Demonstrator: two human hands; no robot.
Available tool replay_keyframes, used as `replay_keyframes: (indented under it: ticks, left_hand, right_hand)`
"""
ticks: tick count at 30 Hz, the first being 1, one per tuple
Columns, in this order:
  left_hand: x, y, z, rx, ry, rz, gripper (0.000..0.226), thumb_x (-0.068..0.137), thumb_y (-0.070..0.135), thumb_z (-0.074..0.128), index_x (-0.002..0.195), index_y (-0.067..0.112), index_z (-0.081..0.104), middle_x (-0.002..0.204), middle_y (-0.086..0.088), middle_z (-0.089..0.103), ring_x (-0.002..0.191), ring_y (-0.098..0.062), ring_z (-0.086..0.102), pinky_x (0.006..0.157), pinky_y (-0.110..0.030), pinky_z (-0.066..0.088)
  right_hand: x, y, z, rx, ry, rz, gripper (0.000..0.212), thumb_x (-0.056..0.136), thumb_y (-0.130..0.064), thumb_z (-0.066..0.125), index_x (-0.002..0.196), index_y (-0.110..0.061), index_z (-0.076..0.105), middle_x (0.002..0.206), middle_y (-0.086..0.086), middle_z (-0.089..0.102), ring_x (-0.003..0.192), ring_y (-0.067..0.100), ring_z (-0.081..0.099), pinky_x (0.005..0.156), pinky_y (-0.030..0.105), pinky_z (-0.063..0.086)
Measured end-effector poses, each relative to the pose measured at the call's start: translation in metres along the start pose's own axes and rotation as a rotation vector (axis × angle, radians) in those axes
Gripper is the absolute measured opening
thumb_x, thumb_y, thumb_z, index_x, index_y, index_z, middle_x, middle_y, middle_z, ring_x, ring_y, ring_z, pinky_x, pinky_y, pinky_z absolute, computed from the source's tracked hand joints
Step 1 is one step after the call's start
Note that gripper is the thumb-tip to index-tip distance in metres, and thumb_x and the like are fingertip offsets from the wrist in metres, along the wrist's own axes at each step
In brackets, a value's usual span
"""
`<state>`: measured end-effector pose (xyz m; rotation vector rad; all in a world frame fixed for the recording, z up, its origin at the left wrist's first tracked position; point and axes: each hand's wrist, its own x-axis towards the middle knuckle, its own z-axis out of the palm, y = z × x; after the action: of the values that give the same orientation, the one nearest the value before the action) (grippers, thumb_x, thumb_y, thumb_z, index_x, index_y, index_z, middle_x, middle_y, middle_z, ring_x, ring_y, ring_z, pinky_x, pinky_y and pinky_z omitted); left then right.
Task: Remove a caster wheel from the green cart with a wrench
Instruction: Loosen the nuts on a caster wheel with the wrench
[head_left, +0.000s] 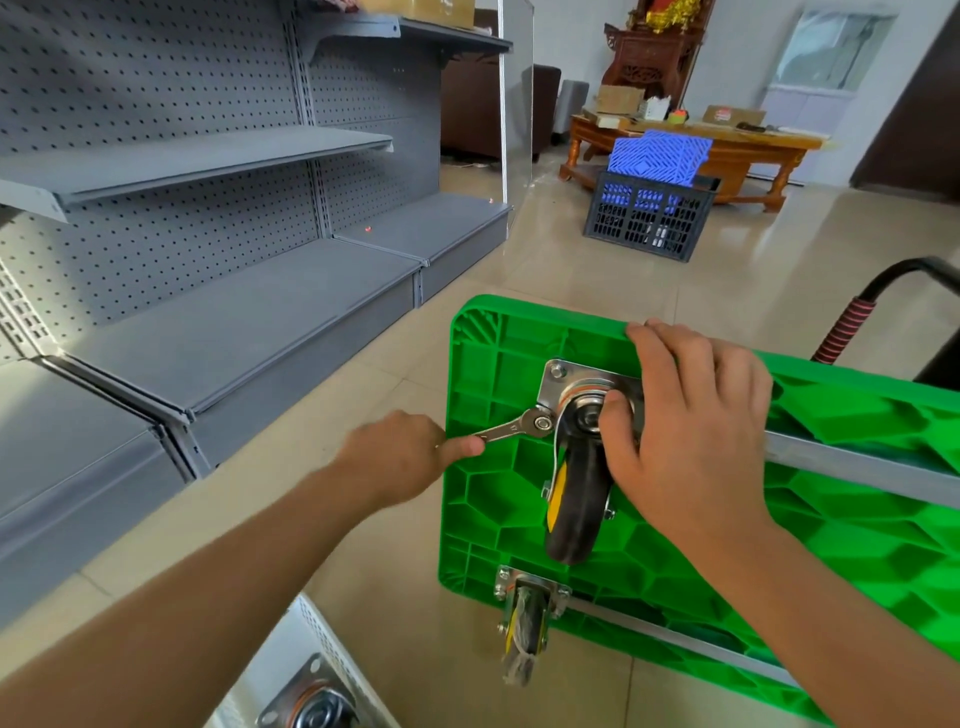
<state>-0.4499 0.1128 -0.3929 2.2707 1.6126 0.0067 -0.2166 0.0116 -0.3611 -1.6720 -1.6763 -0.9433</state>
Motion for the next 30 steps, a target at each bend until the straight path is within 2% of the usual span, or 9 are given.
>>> replay_keyframes:
  ticks: [3, 8, 12, 16, 19, 21, 24, 27, 30]
  left_hand:
    - [0.003, -0.007, 0.014, -0.196, -0.004, 0.056, 0.085, 0.076, 0.096, 0.023, 0.078, 0.025, 0.069, 0.079, 0.003, 0.072, 0.08, -0.016, 0.069, 0.083, -0.042, 0.058]
    - [-0.008, 0.004, -0.018, -0.215, -0.101, 0.277, 0.028, 0.104, 0.036, 0.051, 0.087, 0.021, 0.068, 0.079, 0.005, 0.072, 0.071, -0.007, 0.068, 0.075, -0.031, 0.055]
    - [-0.011, 0.009, -0.037, -0.025, -0.069, 0.329, 0.03, 0.105, 0.034, 0.05, 0.082, 0.021, 0.062, 0.08, 0.003, 0.067, 0.067, -0.007, 0.055, 0.059, -0.021, 0.039]
    - [-0.014, 0.012, -0.036, 0.005, -0.043, 0.332, 0.03, 0.106, 0.034, 0.049, 0.081, 0.021, 0.06, 0.083, -0.004, 0.067, 0.073, -0.015, 0.057, 0.068, -0.031, 0.045]
    - [-0.013, 0.012, -0.038, 0.006, -0.049, 0.318, 0.028, 0.105, 0.036, 0.048, 0.087, 0.021, 0.063, 0.085, -0.003, 0.068, 0.081, -0.021, 0.062, 0.077, -0.038, 0.053]
    - [-0.014, 0.014, -0.041, 0.027, -0.036, 0.308, 0.027, 0.104, 0.038, 0.048, 0.088, 0.023, 0.063, 0.084, -0.002, 0.067, 0.082, -0.022, 0.063, 0.078, -0.041, 0.054]
    - [-0.016, 0.019, -0.049, 0.117, 0.013, 0.271, 0.031, 0.104, 0.041, 0.047, 0.077, 0.028, 0.055, 0.077, 0.002, 0.057, 0.081, -0.023, 0.058, 0.073, -0.037, 0.051]
    - [-0.02, 0.023, -0.058, 0.261, 0.116, 0.244, 0.027, 0.103, 0.047, 0.044, 0.08, 0.035, 0.051, 0.08, 0.007, 0.053, 0.092, -0.026, 0.059, 0.07, -0.036, 0.045]
    - [-0.024, 0.027, -0.066, 0.358, 0.202, 0.26, 0.022, 0.102, 0.05, 0.042, 0.099, 0.038, 0.06, 0.1, 0.005, 0.063, 0.104, -0.027, 0.062, 0.073, -0.036, 0.046]
  right_hand:
    - [0.0, -0.001, 0.0, -0.009, -0.004, 0.007, 0.048, 0.096, -0.031, 0.052, 0.135, -0.005, 0.057, 0.128, 0.013, 0.058, 0.107, 0.037, 0.051, 0.099, 0.051, 0.036]
    - [0.002, -0.001, -0.002, -0.003, -0.007, -0.002, 0.048, 0.096, -0.031, 0.052, 0.136, -0.005, 0.057, 0.129, 0.013, 0.058, 0.108, 0.036, 0.05, 0.1, 0.051, 0.035]
    - [0.002, -0.002, -0.004, 0.007, -0.029, -0.009, 0.048, 0.096, -0.03, 0.052, 0.136, -0.005, 0.057, 0.13, 0.012, 0.058, 0.11, 0.035, 0.05, 0.101, 0.05, 0.035]
    - [-0.003, 0.009, -0.01, 0.3, 0.021, -0.01, 0.036, 0.093, -0.013, 0.056, 0.125, 0.0, 0.065, 0.125, 0.015, 0.061, 0.113, 0.033, 0.054, 0.102, 0.048, 0.039]
    - [-0.02, 0.015, -0.025, 0.546, 0.092, -0.001, 0.021, 0.089, 0.003, 0.055, 0.1, 0.004, 0.072, 0.1, 0.011, 0.064, 0.095, 0.026, 0.06, 0.086, 0.035, 0.046]
    - [-0.036, 0.015, -0.031, 0.685, -0.039, 0.169, 0.021, 0.091, 0.002, 0.053, 0.087, -0.008, 0.071, 0.08, -0.004, 0.061, 0.071, 0.01, 0.056, 0.068, 0.021, 0.042]
    - [-0.053, 0.014, -0.023, 0.903, -0.437, 0.827, 0.028, 0.099, -0.015, 0.051, 0.077, -0.014, 0.067, 0.064, 0.001, 0.057, 0.048, 0.011, 0.043, 0.051, 0.028, 0.032]
    - [-0.061, 0.006, -0.015, 1.258, -0.834, 1.339, 0.047, 0.104, -0.043, 0.041, 0.101, -0.005, 0.068, 0.09, 0.017, 0.073, 0.075, 0.022, 0.069, 0.069, 0.038, 0.049]
    - [-0.06, -0.008, -0.014, 1.662, -0.937, 1.483, 0.068, 0.096, -0.063, 0.04, 0.132, -0.007, 0.055, 0.124, 0.016, 0.07, 0.117, 0.03, 0.066, 0.103, 0.049, 0.047]
